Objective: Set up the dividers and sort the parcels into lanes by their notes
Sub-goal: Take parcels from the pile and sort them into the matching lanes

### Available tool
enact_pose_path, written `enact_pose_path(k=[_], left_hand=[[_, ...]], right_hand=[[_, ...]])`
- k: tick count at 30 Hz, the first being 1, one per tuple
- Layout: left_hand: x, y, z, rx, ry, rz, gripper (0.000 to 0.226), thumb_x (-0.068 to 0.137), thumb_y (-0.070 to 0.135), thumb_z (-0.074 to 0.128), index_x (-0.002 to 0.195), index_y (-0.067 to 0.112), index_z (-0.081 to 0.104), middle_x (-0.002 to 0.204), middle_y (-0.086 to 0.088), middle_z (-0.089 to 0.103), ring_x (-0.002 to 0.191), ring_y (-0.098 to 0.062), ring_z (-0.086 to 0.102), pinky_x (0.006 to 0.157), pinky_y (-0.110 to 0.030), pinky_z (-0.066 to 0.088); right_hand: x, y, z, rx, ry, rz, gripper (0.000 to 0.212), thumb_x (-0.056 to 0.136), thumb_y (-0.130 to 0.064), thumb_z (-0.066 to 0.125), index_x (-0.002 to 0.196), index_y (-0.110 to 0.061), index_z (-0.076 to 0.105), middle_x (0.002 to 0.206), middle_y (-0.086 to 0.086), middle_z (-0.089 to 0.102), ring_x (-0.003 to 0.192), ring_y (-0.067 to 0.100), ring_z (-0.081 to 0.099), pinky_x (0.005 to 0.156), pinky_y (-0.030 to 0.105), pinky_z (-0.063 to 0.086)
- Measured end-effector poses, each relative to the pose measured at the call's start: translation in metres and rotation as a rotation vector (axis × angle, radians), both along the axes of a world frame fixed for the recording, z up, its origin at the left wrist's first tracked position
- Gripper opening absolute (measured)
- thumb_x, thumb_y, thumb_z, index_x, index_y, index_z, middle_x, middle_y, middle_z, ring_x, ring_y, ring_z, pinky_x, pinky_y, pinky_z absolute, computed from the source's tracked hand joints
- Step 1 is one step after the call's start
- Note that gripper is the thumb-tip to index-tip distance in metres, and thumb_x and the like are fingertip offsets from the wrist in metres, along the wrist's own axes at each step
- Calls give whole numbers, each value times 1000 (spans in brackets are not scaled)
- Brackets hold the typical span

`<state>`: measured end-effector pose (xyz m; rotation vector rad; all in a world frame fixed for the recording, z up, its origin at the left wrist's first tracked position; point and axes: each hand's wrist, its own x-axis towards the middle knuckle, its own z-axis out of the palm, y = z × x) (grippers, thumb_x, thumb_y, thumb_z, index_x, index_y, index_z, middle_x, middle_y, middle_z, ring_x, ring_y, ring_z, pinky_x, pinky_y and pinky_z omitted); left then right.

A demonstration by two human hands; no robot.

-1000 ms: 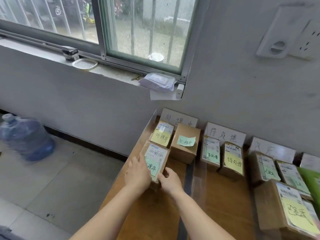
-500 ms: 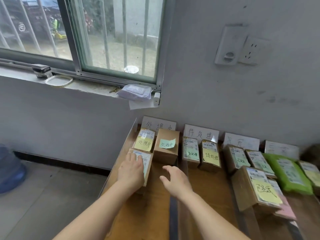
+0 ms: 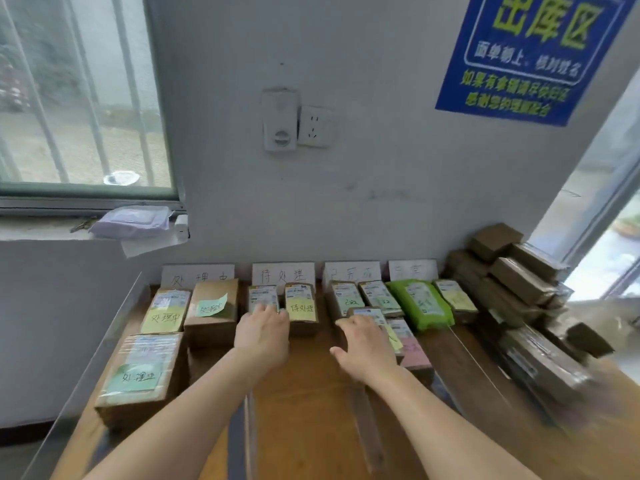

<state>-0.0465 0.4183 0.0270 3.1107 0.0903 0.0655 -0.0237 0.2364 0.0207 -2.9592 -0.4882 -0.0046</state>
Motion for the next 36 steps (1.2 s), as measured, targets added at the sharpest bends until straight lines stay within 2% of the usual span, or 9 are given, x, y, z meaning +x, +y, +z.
enact_pose_path(k=[7,11,16,21,29,33,36], left_hand=[[2,-132,9,-42,5,-105,39,92,25,55,130,17,52,126,-4,55,122,-24,46,96,-36,44],[3,-210,7,-43,17,-159,44,93,26,50,136,17,49,135,-6,51,127,-25,43,100,-38,44],[5,-299,6,-88,37,-253,40,97,32,47,134,17,49,134,-7,51,128,-26,42,102,-40,43],[16,-372,10,-57,22,-352,38,94,41,53,124,17,51,124,-5,53,121,-24,46,92,-38,46],[65,-476,4,-62,18,-473,44,96,39,51,134,16,48,129,-5,52,124,-24,46,96,-37,45],[100,-530,-2,-58,34,-519,42,97,36,51,134,18,48,132,-5,52,123,-23,46,95,-35,45],[132,-569,-7,-45,33,-547,40,97,34,52,133,18,50,133,-5,52,124,-23,46,97,-35,45]], right_hand=[[-19,-143,12,-46,9,-141,45,91,-41,54,131,-20,54,134,6,52,126,27,44,101,42,39],[-33,-225,18,-40,10,-204,49,92,-43,57,135,-22,51,136,5,51,130,27,42,106,43,37],[-42,-315,20,-36,39,-288,53,93,-44,58,140,-22,48,139,5,49,133,27,40,110,42,35],[-42,-388,18,-37,35,-377,48,92,-46,57,135,-24,52,135,4,52,129,26,43,106,40,37],[-11,-484,11,-19,45,-489,45,93,-41,57,135,-28,52,132,3,54,125,24,45,102,39,38],[19,-529,3,-5,64,-545,40,90,-43,60,128,-28,55,129,1,55,122,24,47,100,38,39],[49,-563,1,-36,98,-554,41,91,-44,60,127,-25,55,131,3,54,126,27,46,104,40,38]])
